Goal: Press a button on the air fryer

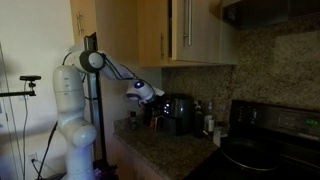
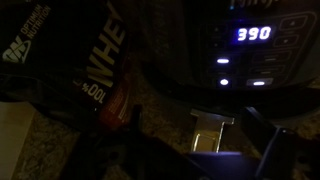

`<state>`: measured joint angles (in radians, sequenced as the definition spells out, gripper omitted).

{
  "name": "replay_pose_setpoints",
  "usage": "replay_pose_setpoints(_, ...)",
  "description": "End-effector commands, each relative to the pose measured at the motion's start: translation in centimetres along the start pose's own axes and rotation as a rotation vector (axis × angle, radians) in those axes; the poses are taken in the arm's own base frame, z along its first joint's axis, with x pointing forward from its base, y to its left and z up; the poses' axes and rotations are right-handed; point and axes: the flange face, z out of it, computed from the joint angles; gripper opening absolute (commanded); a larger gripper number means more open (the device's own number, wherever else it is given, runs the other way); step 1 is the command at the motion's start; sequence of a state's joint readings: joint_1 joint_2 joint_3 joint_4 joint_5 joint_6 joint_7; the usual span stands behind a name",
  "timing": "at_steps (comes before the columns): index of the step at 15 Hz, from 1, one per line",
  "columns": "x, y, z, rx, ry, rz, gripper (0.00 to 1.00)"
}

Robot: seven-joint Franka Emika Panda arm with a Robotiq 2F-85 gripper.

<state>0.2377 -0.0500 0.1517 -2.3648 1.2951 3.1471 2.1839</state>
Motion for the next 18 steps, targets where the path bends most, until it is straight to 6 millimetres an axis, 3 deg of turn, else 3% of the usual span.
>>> replay_pose_setpoints(1, -1.6, 1.0, 0.7, -0.033, -0.018, -0.002, 1.00)
replay_pose_setpoints(4, -3.1, 1.4, 2.1, -0.025, -0.040, 0.034, 1.00)
replay_pose_setpoints(5, -2.2, 1.2, 0.5, -0.030, -0.031, 0.005, 1.00)
replay_pose_setpoints(8, -2.8, 1.3, 1.6, -0.033, -0.033, 0.015, 1.00)
replay_pose_setpoints(9, -1.2, 0.8, 2.9, -0.050, 0.036, 0.021, 1.00)
replay_pose_setpoints(12, 0.0, 0.6, 4.1, -0.082, 0.093, 0.046, 1.00)
replay_pose_setpoints(18, -0.1, 0.9, 3.9, -0.068, 0.074, 0.041, 1.00)
